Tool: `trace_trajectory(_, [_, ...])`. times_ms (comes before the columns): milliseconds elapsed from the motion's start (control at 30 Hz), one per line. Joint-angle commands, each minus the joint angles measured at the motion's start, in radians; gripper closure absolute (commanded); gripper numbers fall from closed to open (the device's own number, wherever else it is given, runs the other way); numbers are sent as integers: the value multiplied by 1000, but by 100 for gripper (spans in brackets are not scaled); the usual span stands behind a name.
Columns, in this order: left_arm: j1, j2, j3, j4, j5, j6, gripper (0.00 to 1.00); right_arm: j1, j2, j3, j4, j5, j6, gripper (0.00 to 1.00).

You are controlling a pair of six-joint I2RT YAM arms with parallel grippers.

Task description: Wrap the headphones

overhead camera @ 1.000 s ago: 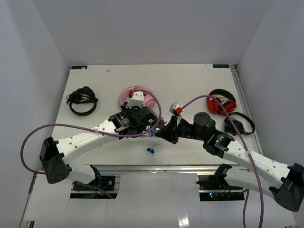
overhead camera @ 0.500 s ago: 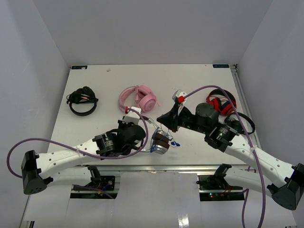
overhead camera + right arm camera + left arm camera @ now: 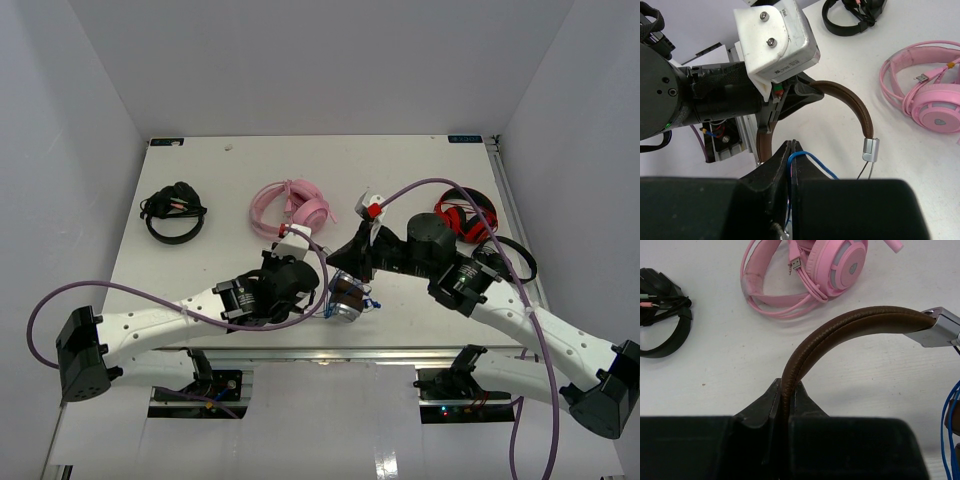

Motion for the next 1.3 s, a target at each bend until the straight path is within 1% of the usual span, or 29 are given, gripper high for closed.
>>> trace_trajectory(0, [-5, -11, -5, 99, -9, 34, 100, 1, 5, 50, 32, -63, 8, 92])
trace_trajectory(133, [-4, 22, 3, 97, -49, 49, 100, 10, -9, 34, 52, -109, 34, 92])
trace_trajectory(233, [-2, 54, 32, 57, -87, 8, 100, 33, -9, 26, 61, -140, 46, 92])
trace_trajectory(400, [12, 100, 106, -51, -100, -139, 100, 103, -7, -35, 148, -159, 76, 92])
trace_trajectory(533, [26, 136, 163, -147, -109, -296, 100, 137, -2, -81, 197, -136, 100, 92])
trace_trajectory(667, [44, 152, 212, -249, -112, -411, 100, 174, 13, -116, 234, -124, 116, 92])
trace_trajectory(733, [58, 153, 240, -324, -117, -503, 100, 195, 19, -134, 261, -112, 121, 92])
trace_trajectory(833, [70, 135, 249, -358, -115, -587, 100, 223, 29, -163, 294, -93, 125, 92])
trace_trajectory(933, [74, 101, 238, -347, -101, -610, 100, 244, 39, -180, 311, -64, 124, 92])
trace_trajectory(1133, [88, -30, 212, -289, -26, -631, 100, 293, 26, -259, 335, 99, 122, 92])
trace_trajectory(1267, [91, -91, 209, -277, -15, -639, 100, 320, -8, -321, 347, 207, 134, 92])
